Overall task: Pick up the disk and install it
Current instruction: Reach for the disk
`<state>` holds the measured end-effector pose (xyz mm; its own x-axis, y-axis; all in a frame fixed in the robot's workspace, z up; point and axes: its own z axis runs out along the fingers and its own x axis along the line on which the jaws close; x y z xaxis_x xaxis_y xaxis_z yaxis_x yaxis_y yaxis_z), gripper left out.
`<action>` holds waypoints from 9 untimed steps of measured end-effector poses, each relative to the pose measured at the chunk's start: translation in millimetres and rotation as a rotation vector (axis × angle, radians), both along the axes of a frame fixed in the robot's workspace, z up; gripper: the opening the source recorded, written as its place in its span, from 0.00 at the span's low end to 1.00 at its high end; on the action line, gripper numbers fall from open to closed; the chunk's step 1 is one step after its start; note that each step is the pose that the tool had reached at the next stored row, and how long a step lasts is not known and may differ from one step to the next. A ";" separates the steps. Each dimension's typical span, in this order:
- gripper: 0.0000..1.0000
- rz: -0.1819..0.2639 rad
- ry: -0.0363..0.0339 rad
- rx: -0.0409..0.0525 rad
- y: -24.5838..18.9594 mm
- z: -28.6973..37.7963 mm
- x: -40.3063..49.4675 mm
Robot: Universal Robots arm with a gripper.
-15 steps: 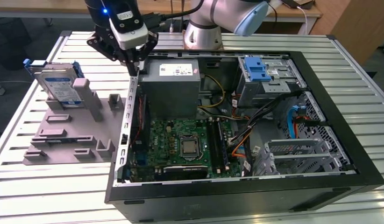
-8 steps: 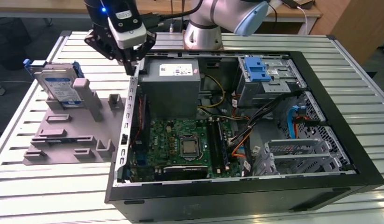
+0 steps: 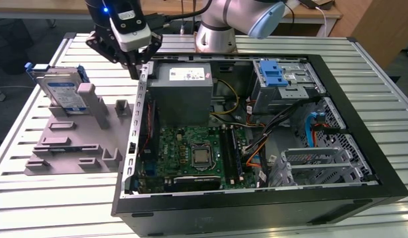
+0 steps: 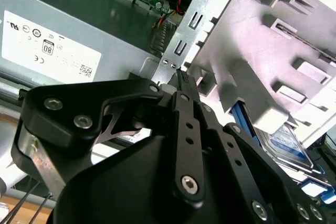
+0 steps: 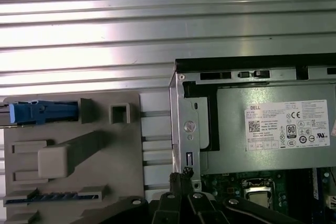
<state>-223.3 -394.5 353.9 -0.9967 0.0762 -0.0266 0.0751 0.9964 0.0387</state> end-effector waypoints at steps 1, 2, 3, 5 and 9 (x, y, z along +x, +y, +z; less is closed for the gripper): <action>0.11 0.000 0.0006 0.0001 0.1 0.1 -0.2; 0.11 0.000 0.0011 -0.0001 0.2 0.6 -0.7; 0.11 0.000 0.0010 0.0001 0.3 1.2 -1.2; 0.11 0.000 0.0010 0.0001 0.8 2.6 -2.0; 0.11 0.000 0.0009 0.0002 1.8 3.1 -8.8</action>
